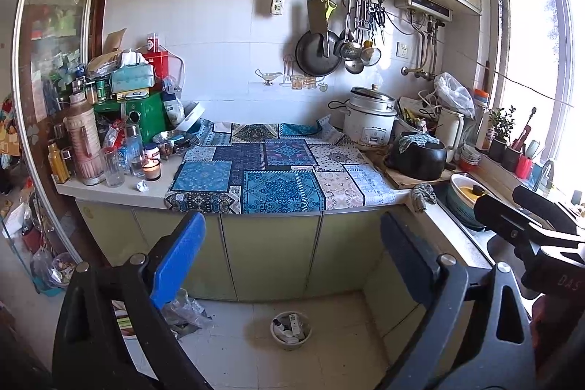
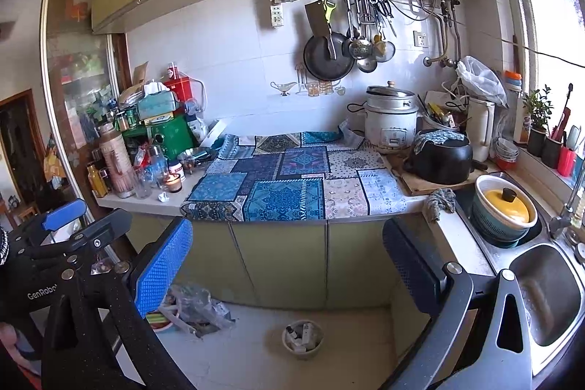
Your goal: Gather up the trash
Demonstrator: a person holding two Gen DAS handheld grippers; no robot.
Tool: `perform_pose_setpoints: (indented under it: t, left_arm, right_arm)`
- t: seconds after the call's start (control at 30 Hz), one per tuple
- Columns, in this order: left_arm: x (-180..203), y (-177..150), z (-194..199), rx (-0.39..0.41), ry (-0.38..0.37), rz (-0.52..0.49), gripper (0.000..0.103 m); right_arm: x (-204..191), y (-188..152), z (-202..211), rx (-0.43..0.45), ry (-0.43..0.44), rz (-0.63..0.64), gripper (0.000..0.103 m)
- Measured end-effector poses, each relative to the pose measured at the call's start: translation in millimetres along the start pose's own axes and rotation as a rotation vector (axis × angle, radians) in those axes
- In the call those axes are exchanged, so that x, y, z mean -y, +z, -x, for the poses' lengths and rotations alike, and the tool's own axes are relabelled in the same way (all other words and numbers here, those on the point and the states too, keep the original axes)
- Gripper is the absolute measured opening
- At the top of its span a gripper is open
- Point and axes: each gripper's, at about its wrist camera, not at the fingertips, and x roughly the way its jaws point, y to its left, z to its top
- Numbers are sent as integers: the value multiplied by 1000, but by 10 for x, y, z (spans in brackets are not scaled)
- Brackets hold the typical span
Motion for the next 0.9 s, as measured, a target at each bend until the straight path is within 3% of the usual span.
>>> perform_pose_setpoints:
  t: [0.9]
  left_arm:
    - [31,56,-179,-24,2,13,98]
  right_arm:
    - [77,71,-47,-12,16,-21,103]
